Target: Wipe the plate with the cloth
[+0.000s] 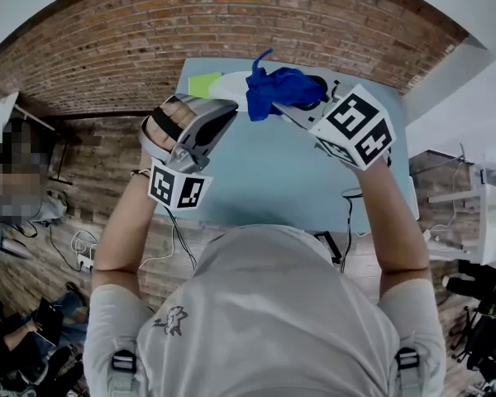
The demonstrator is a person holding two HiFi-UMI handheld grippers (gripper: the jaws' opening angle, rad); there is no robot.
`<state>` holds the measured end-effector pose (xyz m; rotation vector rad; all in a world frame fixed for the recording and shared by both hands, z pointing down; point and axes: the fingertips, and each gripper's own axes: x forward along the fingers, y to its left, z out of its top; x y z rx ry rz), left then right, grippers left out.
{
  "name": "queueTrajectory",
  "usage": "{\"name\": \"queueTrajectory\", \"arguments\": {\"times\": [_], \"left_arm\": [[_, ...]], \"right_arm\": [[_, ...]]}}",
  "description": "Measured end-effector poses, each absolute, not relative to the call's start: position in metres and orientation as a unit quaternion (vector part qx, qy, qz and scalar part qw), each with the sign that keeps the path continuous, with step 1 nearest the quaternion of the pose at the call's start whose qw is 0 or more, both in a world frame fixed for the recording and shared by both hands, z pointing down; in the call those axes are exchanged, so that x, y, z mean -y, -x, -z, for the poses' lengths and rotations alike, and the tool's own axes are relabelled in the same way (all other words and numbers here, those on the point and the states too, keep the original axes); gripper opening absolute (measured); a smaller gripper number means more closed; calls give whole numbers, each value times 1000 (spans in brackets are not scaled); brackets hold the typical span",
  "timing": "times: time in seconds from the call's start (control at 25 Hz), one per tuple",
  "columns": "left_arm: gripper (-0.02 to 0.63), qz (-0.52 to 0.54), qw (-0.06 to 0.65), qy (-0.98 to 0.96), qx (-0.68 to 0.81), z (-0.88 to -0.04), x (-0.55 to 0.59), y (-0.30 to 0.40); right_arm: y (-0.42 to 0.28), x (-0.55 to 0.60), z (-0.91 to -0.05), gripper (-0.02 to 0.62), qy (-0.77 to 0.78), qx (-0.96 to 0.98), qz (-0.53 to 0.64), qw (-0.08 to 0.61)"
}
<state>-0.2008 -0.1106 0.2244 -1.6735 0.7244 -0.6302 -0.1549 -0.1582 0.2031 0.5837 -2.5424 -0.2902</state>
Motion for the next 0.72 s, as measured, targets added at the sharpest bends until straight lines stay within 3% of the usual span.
{"name": "queueTrajectory", "arguments": {"times": [0.36, 0.72], "left_arm": [[17, 243, 633, 688, -261, -207, 81, 177], [17, 238, 658, 678, -227, -207, 70, 148]], "right_arm": [[125, 218, -225, 163, -230, 907, 43, 350], [176, 206, -216, 163, -177, 904, 72, 383]]}}
